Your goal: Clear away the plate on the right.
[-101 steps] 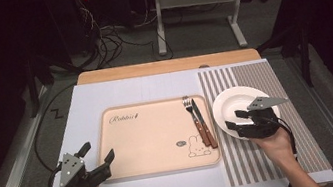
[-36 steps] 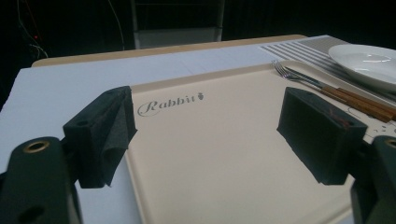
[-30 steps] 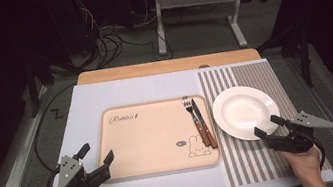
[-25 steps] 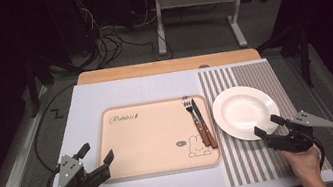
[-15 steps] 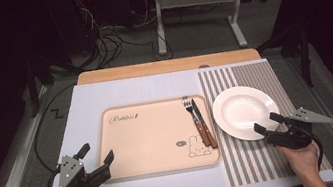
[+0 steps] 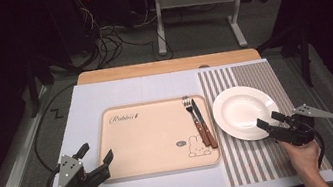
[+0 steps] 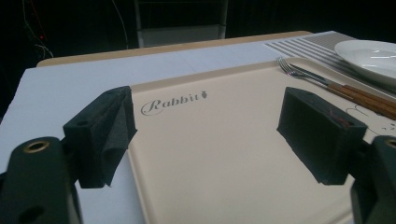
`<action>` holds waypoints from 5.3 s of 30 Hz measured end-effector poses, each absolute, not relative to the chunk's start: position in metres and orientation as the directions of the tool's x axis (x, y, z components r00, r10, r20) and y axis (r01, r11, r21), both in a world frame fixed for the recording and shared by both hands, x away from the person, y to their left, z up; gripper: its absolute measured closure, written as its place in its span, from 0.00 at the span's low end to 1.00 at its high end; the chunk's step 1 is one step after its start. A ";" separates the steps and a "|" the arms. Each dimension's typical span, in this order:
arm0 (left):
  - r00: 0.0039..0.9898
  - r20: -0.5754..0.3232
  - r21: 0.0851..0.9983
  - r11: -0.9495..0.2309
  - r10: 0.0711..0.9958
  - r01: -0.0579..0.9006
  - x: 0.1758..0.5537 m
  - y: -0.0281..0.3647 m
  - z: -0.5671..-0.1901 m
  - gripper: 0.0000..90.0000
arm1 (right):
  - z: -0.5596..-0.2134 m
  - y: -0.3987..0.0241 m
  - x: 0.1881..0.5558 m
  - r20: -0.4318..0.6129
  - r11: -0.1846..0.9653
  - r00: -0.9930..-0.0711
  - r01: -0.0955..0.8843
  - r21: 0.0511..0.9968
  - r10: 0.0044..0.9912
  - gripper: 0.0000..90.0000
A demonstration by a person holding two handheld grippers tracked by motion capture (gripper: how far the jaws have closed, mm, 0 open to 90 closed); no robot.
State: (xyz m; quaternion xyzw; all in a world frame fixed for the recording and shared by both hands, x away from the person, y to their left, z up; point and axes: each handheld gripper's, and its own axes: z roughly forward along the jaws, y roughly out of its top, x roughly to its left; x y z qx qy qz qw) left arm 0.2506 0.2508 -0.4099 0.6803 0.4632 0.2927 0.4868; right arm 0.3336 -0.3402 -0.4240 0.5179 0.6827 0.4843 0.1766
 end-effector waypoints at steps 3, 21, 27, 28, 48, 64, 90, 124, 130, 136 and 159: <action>0.406 -0.047 0.938 -0.100 0.913 0.333 0.249 0.251 -0.409 0.22 | -0.424 -0.343 0.334 0.243 -0.004 -0.384 0.530 0.848 0.891 0.31; 0.401 -0.056 0.938 -0.089 0.914 0.336 0.250 0.252 -0.409 0.22 | -0.425 -0.357 0.354 0.312 -0.082 -0.302 0.585 0.807 0.901 0.38; 0.403 -0.057 0.937 -0.090 0.913 0.336 0.250 0.252 -0.409 0.22 | -0.428 -0.364 0.360 0.358 -0.127 -0.277 0.606 0.786 0.892 0.39; 0.403 -0.058 0.937 -0.089 0.913 0.337 0.250 0.252 -0.409 0.22 | -0.427 -0.365 0.360 0.366 -0.136 -0.271 0.608 0.782 0.890 0.40; 0.405 -0.054 0.936 -0.096 0.913 0.339 0.251 0.251 -0.410 0.21 | -0.430 -0.388 0.378 0.486 -0.270 -0.180 0.646 0.714 0.855 0.50; 0.406 -0.052 0.934 -0.099 0.912 0.343 0.252 0.250 -0.411 0.21 | -0.449 -0.390 0.397 0.574 -0.300 -0.128 0.750 0.589 0.809 0.65; 0.398 -0.045 0.934 -0.103 0.916 0.342 0.253 0.249 -0.411 0.22 | -0.458 -0.382 0.418 0.613 -0.281 -0.100 0.823 0.494 0.784 0.85; 0.406 -0.037 0.935 -0.112 0.913 0.335 0.253 0.250 -0.411 0.21 | -0.438 -0.374 0.419 0.674 -0.295 -0.173 0.801 0.521 0.718 0.92; 0.405 -0.029 0.936 -0.117 0.914 0.332 0.253 0.250 -0.411 0.22 | -0.432 -0.371 0.418 0.689 -0.297 -0.196 0.796 0.528 0.698 0.92; 0.402 -0.036 0.937 -0.108 0.915 0.331 0.253 0.251 -0.410 0.22 | -0.426 -0.364 0.417 0.698 -0.281 -0.224 0.799 0.531 0.680 0.92; 0.398 -0.045 0.937 -0.100 0.916 0.334 0.253 0.255 -0.411 0.22 | -0.409 -0.296 0.431 0.714 -0.157 -0.327 0.839 0.521 0.620 0.92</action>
